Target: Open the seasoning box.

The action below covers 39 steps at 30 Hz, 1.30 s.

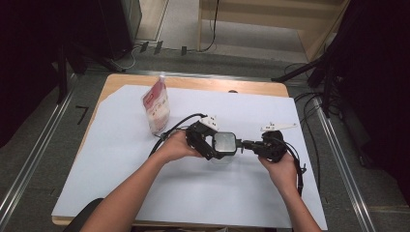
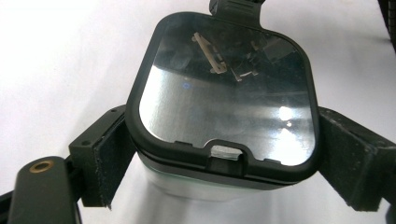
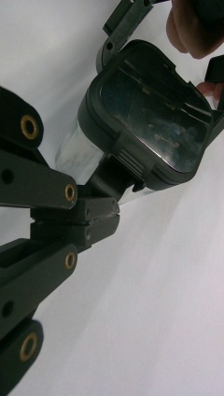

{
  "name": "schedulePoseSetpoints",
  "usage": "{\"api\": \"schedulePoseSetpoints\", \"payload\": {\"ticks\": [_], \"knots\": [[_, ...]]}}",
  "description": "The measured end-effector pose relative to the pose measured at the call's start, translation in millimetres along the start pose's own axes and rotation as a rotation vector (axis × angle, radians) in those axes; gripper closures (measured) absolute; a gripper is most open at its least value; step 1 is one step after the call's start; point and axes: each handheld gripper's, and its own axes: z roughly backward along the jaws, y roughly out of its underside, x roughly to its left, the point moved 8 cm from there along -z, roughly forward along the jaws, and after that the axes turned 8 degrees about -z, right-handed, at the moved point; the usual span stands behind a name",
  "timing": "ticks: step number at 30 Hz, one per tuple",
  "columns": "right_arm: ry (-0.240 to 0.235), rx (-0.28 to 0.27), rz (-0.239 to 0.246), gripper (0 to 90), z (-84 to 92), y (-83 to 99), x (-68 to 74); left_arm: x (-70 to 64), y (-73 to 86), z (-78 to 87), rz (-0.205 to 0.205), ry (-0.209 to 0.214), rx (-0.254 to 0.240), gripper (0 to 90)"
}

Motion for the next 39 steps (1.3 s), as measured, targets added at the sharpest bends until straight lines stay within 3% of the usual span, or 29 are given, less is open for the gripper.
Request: {"api": "schedulePoseSetpoints", "payload": {"ticks": [6,29,39], "knots": [[-0.004,0.002,0.004,90.0,-1.4,0.6,1.1,-2.1,-1.8,3.0,-0.032,-0.013,0.006,16.0],[-0.013,0.022,-0.011,90.0,-4.9,5.4,0.8,-6.0,-9.8,9.9,-0.046,-0.020,0.032,17.5],[-0.021,0.022,-0.017,90.0,-5.0,7.0,2.4,-9.0,-17.4,15.8,-0.072,-0.039,0.045,17.5]]}}
